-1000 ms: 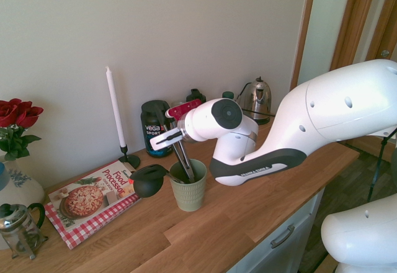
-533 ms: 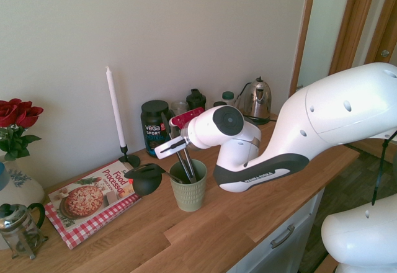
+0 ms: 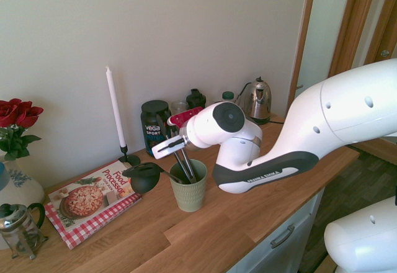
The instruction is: Put the tongs back in the holder
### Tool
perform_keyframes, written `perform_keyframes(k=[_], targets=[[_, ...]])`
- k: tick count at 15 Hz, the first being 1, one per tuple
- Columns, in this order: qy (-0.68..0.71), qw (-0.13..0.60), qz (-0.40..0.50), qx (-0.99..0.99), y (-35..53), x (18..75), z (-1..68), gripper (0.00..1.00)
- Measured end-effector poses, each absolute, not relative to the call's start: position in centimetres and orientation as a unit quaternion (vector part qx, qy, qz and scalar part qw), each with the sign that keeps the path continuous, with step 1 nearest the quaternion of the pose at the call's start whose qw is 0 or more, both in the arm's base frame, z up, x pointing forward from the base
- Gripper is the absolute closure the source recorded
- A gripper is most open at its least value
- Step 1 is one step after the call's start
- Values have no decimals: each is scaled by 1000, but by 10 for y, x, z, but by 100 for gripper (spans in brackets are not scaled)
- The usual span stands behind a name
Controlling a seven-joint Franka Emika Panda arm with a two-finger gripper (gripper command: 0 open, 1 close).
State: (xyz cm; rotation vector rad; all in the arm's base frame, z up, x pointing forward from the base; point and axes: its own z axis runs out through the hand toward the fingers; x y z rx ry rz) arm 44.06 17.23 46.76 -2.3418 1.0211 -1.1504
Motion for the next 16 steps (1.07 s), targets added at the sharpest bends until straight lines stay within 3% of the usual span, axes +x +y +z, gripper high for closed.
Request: perform_keyframes(k=[6,11,16], targets=[[394,192,-346,-829,156,419,566,0],[429,111,-201,-873,83,411,585,0],[412,48,-71,-907,14,364,604,0]])
